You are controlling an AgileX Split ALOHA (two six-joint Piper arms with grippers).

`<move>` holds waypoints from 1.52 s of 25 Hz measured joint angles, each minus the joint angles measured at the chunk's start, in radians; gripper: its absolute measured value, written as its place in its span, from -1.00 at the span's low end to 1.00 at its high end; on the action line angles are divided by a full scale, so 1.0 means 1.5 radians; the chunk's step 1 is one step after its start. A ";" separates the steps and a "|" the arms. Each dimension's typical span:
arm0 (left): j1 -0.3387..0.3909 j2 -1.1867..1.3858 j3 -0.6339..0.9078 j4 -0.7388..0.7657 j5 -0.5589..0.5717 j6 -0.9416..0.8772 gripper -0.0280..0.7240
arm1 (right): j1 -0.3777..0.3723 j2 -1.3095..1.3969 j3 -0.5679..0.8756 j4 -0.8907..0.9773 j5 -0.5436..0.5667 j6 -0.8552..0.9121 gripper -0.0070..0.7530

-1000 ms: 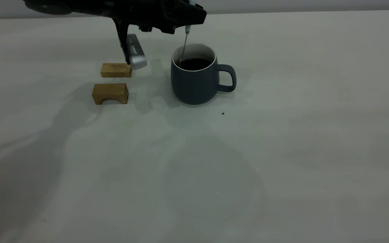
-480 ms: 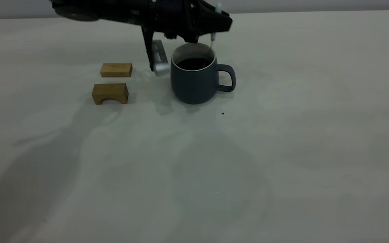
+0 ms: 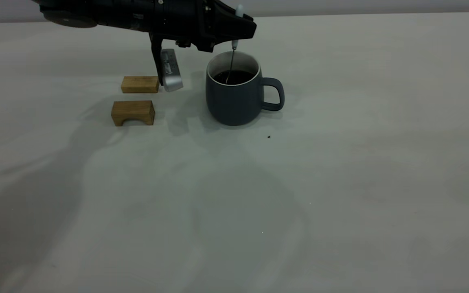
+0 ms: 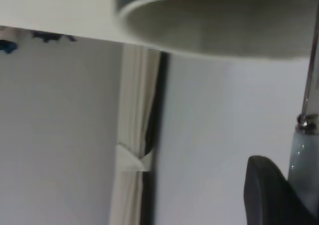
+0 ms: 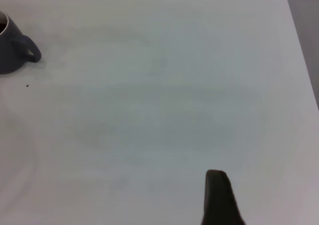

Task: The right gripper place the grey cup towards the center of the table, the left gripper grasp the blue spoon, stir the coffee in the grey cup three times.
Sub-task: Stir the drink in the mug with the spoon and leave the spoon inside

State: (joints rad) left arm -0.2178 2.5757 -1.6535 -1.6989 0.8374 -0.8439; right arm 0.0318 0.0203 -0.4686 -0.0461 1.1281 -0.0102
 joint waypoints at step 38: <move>-0.048 0.021 -0.006 -0.006 0.008 0.016 -0.58 | 0.000 0.000 0.000 0.000 0.000 0.000 0.36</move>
State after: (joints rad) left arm -0.2903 2.6073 -1.6626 -1.7078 0.8497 -0.8199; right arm 0.0318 0.0203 -0.4686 -0.0461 1.1281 -0.0102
